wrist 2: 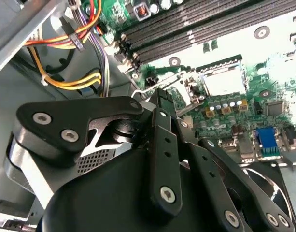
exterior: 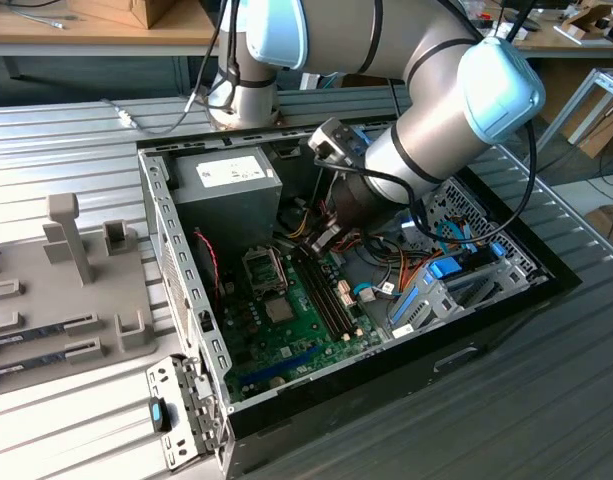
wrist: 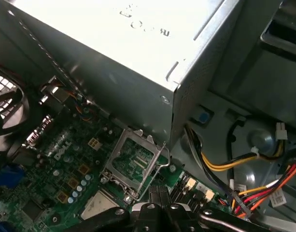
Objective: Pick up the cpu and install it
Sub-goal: 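Close the cpu cover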
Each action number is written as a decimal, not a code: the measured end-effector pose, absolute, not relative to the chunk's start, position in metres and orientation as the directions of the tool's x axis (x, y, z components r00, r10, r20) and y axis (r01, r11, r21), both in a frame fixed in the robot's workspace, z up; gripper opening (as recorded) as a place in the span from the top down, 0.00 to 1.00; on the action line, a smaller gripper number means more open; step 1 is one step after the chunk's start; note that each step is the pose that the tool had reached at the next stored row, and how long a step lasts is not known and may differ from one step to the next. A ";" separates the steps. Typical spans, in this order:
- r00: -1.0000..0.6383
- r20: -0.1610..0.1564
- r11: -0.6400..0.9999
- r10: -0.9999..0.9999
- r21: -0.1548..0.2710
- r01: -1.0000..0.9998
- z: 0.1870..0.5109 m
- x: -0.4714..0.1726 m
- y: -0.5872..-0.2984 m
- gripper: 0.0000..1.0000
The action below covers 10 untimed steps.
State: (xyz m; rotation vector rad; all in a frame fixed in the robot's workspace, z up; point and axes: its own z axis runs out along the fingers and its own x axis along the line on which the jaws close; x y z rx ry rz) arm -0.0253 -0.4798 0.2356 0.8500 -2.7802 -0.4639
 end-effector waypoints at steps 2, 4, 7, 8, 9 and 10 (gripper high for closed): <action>-0.818 0.079 0.790 -0.570 0.326 -0.519 0.235 -0.025 -0.480 0.89; -0.821 0.041 0.791 -0.570 0.300 -0.534 0.235 -0.026 -0.480 0.89; -0.821 0.040 0.791 -0.570 0.299 -0.534 0.235 -0.026 -0.480 0.89; -0.819 0.038 0.788 -0.573 0.302 -0.537 0.234 -0.029 -0.480 0.89; -0.817 0.032 0.783 -0.576 0.311 -0.540 0.234 -0.031 -0.480 0.89; -0.815 0.022 0.775 -0.579 0.324 -0.542 0.233 -0.032 -0.480 0.89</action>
